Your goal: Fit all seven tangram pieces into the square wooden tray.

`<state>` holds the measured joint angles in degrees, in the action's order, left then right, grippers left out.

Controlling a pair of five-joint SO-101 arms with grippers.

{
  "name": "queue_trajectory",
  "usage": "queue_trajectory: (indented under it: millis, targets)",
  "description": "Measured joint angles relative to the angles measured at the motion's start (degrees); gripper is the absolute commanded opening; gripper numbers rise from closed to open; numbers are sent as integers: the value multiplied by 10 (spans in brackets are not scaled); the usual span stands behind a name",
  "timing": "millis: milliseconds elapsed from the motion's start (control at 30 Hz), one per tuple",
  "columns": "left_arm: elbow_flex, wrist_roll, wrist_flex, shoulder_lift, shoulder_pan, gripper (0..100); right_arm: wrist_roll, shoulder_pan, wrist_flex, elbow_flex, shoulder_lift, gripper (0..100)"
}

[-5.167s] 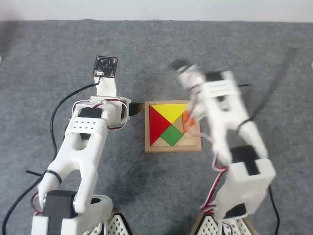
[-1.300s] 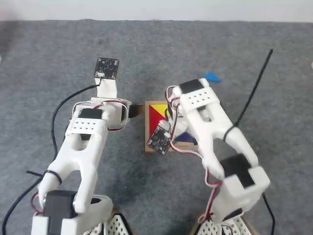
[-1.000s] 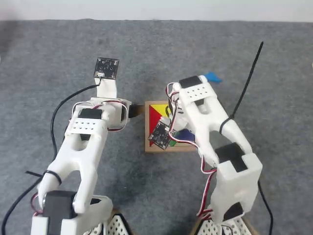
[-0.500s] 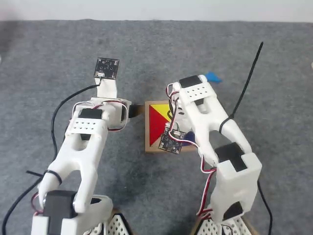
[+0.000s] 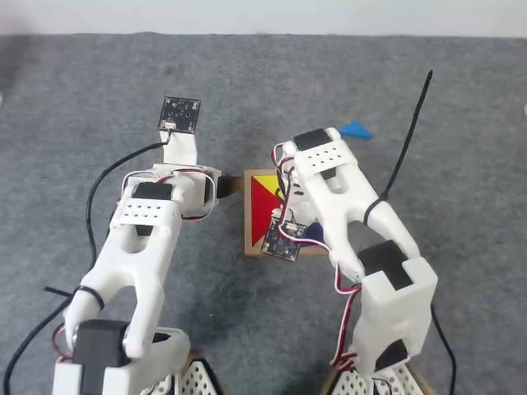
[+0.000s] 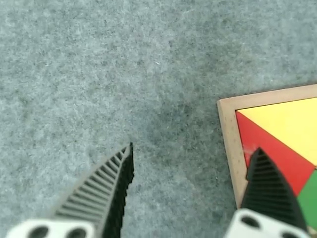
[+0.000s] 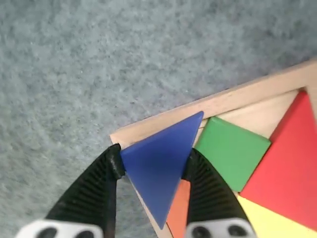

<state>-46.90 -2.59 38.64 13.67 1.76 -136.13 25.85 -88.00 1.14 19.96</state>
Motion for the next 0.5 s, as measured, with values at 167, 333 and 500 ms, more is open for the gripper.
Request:
queue_trajectory:
  millis: [167, 333, 500]
  targets:
    - [0, 0, 0, 0, 0, 346, 11, 3, 0, 0, 0, 169]
    - [0, 0, 0, 0, 0, 346, 120, 2, 42, 0, 0, 172]
    - [0, 0, 0, 0, 0, 346, 94, 3, 32, 0, 0, 135]
